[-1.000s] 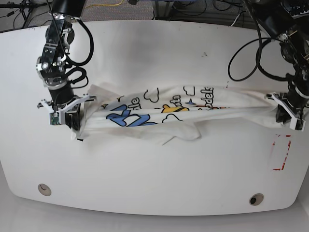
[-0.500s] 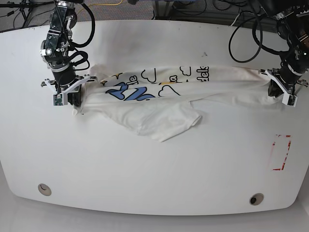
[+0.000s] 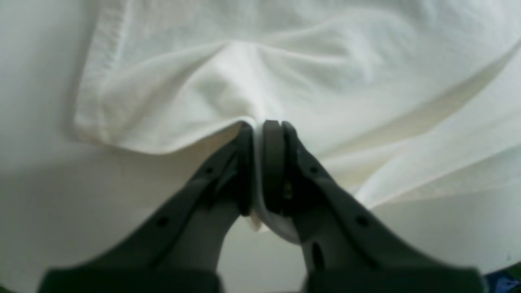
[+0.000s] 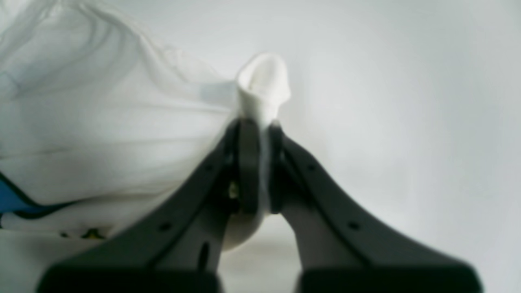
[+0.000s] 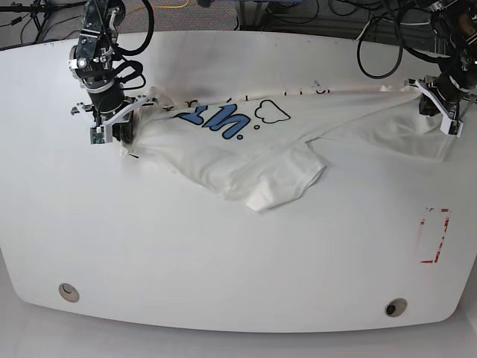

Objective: Fold the T-shirt properly
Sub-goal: 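Lower the stretched shirt onto the table with both grippers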

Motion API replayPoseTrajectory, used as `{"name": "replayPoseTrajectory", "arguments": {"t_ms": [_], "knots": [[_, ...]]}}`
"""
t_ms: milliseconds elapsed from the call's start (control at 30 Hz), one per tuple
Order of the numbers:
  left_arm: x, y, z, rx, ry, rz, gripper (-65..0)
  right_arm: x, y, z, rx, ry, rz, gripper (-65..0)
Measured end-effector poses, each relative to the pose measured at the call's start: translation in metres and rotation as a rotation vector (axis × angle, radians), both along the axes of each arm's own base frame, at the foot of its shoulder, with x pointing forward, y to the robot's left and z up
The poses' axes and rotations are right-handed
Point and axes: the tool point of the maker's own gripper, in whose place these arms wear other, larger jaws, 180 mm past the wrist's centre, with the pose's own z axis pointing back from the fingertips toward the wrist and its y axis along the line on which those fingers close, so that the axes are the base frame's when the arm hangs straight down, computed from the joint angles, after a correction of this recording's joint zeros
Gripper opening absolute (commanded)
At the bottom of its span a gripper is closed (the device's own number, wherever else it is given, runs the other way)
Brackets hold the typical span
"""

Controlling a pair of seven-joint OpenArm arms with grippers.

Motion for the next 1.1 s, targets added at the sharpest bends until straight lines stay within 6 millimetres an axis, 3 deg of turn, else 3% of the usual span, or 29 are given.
{"name": "replayPoseTrajectory", "arguments": {"t_ms": [167,300,433,567,900,1100], "knots": [[-0.009,0.003,0.003,0.008,0.007,0.009,-64.4,-0.011,0.003,-0.008,0.009,0.03,-0.003,-65.0],[-0.019,0.004,0.0,0.017,0.029,0.007,-54.1,-0.017,0.006,-0.013,0.021,0.049,-0.006,-58.7],[-0.027,0.004,-0.004,0.027,0.053,0.002,-40.0,-0.022,0.008,-0.016,0.028,0.058,-0.014,-47.3],[-0.024,0.008,-0.001,0.044,0.041,0.009,-34.5,-0.025,0.002,-0.017,0.015,0.066,-0.035,-41.7],[0.001,0.004,0.011,0.038,-0.049,0.0,-36.4,-0.013,0.005,-0.009,0.023,0.032,-0.023,-37.1],[0.002,0.005,0.01,0.047,-0.032,0.004,-36.5,-0.017,0.005,-0.011,0.022,0.041,-0.023,-26.4]]}}
